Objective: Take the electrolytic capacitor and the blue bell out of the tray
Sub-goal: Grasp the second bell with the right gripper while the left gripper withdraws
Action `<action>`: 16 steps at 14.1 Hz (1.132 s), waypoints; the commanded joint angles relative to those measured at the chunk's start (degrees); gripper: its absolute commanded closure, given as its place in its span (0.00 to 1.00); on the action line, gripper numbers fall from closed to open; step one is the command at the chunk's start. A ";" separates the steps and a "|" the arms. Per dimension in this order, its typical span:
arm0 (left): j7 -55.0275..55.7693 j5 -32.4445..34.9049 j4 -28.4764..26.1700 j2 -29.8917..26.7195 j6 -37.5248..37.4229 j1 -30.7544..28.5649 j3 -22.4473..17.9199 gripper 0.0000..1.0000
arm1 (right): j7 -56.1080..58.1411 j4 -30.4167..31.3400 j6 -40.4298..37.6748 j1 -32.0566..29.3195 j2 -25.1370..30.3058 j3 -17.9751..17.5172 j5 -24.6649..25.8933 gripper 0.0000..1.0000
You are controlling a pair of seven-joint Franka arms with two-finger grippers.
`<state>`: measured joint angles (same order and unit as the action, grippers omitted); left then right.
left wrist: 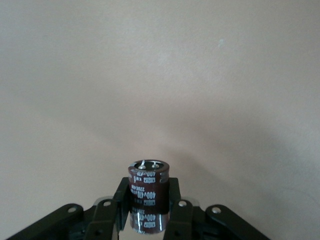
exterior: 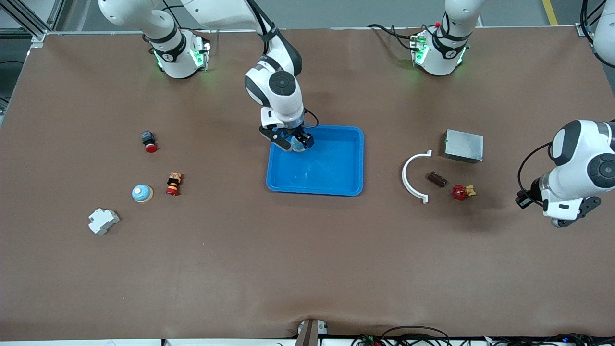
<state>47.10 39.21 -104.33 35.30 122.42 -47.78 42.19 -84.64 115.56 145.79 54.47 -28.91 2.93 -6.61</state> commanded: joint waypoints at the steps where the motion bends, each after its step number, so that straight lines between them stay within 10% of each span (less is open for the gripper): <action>1: 0.10 -0.10 -0.17 2.66 6.05 -0.65 -1.40 1.00 | -1.84 -1.91 0.11 1.34 -1.50 0.85 -0.16 0.00; 6: -1.82 0.25 0.71 2.84 6.78 -0.64 -2.11 1.00 | -1.84 -2.70 0.11 1.69 -2.38 0.85 0.54 0.09; 8: -4.29 0.25 0.53 3.46 7.21 -1.35 -2.90 1.00 | -1.84 -2.70 0.11 1.87 -2.38 0.85 1.33 0.40; 10: -2.98 -0.36 0.27 3.63 7.22 -1.26 -2.90 1.00 | -1.84 -2.70 0.11 1.78 -2.38 0.85 1.60 0.97; 16: -0.45 -2.11 -0.79 5.21 8.70 0.22 -2.73 1.00 | -1.32 -3.23 -1.73 1.08 -1.24 0.94 1.42 1.00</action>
<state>45.01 38.82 -105.08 39.79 129.63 -48.49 39.27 -85.07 113.53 145.57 55.39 -30.59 3.35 -6.25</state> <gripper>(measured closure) 0.661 0.366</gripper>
